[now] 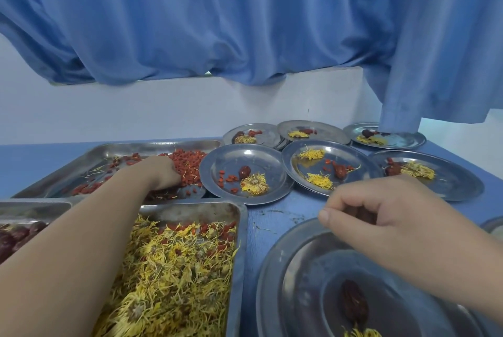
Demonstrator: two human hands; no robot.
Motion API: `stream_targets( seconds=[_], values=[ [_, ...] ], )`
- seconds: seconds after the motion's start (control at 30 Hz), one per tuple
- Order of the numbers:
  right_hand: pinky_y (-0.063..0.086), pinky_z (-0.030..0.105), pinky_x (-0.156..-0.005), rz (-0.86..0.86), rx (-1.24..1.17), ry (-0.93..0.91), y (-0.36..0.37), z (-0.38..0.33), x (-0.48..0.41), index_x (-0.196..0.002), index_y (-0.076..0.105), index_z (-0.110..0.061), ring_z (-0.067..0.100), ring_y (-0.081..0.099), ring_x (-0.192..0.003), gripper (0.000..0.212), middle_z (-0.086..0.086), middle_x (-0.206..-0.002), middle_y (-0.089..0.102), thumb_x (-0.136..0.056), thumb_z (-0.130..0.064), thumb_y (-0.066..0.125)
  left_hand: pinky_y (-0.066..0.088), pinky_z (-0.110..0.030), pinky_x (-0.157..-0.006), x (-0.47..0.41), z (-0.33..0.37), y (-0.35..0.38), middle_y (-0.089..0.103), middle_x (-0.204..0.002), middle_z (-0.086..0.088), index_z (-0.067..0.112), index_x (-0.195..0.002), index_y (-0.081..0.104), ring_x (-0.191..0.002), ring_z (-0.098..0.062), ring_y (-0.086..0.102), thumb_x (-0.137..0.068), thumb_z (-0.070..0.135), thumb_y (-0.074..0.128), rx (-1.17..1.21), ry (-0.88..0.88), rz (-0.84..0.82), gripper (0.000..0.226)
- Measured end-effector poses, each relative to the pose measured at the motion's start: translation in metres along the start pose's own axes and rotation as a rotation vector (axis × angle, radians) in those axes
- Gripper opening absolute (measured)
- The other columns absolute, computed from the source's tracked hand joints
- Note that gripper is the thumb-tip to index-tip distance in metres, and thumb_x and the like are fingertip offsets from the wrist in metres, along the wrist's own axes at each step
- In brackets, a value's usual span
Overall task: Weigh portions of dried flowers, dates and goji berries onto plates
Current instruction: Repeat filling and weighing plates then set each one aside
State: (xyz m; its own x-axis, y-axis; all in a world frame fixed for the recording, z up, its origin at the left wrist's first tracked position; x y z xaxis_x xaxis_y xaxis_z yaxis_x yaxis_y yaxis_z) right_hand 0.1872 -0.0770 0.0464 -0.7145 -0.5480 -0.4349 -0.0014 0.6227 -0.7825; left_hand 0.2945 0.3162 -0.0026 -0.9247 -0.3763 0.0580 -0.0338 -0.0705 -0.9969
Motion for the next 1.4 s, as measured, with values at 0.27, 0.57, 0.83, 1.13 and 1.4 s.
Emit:
stream_targets(
  seconds=[0.27, 0.57, 0.83, 1.13, 1.4],
  values=[
    [0.034, 0.019, -0.043, -0.03, 0.016, 0.003, 0.001, -0.001, 0.001, -0.075, 0.064, -0.023, 0.005, 0.042, -0.043, 0.028, -0.008, -0.049, 0.052, -0.079, -0.049, 0.055, 0.043, -0.024, -0.052, -0.002, 0.0, -0.002, 0.055, -0.066, -0.002, 0.015, -0.073, 0.06, -0.056, -0.018, 0.048, -0.083, 0.012, 0.063, 0.044, 0.002, -0.066, 0.011],
    [0.035, 0.019, -0.044, -0.036, 0.013, -0.011, 0.0, -0.004, 0.003, -0.074, 0.063, -0.025, 0.006, 0.044, -0.045, 0.028, -0.007, -0.051, 0.054, -0.08, -0.05, 0.053, 0.044, -0.027, -0.058, 0.01, 0.003, -0.016, 0.064, -0.074, -0.007, 0.01, -0.073, 0.064, -0.066, -0.02, 0.055, -0.081, 0.011, 0.061, 0.066, 0.09, 0.097, 0.009],
    [0.041, 0.029, -0.048, -0.046, 0.012, -0.006, -0.005, -0.01, 0.004, -0.075, 0.061, -0.027, 0.009, 0.045, -0.048, 0.027, -0.005, -0.055, 0.056, -0.079, -0.051, 0.05, 0.04, -0.025, -0.061, 0.027, -0.016, -0.021, 0.066, -0.083, 0.001, 0.018, -0.081, 0.064, -0.076, -0.013, 0.059, -0.086, 0.019, 0.072, 0.28, 0.083, 0.262, 0.009],
    [0.043, 0.03, -0.049, -0.097, -0.02, 0.003, -0.006, -0.013, 0.005, -0.069, 0.06, -0.029, 0.007, 0.044, -0.047, 0.027, -0.006, -0.055, 0.056, -0.083, -0.049, 0.051, 0.036, -0.025, -0.052, 0.046, -0.018, -0.02, 0.063, -0.066, 0.001, 0.009, -0.077, 0.066, -0.063, -0.016, 0.057, -0.083, 0.006, 0.064, 0.434, 0.021, 0.363, 0.007],
    [0.038, 0.02, -0.051, -0.048, -0.009, -0.044, -0.008, -0.011, 0.003, -0.063, 0.057, -0.022, 0.006, 0.047, -0.049, 0.03, -0.01, -0.053, 0.053, -0.083, -0.044, 0.054, 0.047, -0.025, -0.054, 0.056, -0.02, -0.013, 0.068, -0.077, -0.005, 0.01, -0.083, 0.068, -0.061, -0.016, 0.062, -0.086, 0.004, 0.066, 0.657, -0.004, 0.309, 0.007]
  ],
)
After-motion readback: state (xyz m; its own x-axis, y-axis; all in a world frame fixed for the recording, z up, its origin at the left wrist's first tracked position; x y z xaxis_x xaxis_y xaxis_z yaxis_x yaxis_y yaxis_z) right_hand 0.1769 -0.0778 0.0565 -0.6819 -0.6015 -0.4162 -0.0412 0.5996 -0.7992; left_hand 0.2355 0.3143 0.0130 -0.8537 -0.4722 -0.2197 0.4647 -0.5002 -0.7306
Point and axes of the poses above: each hand's wrist, its own x-axis away from the middle knuckle, its own y-axis out of the palm, z = x × y, the point moved 1 cm from there along -x, towards the middle knuckle
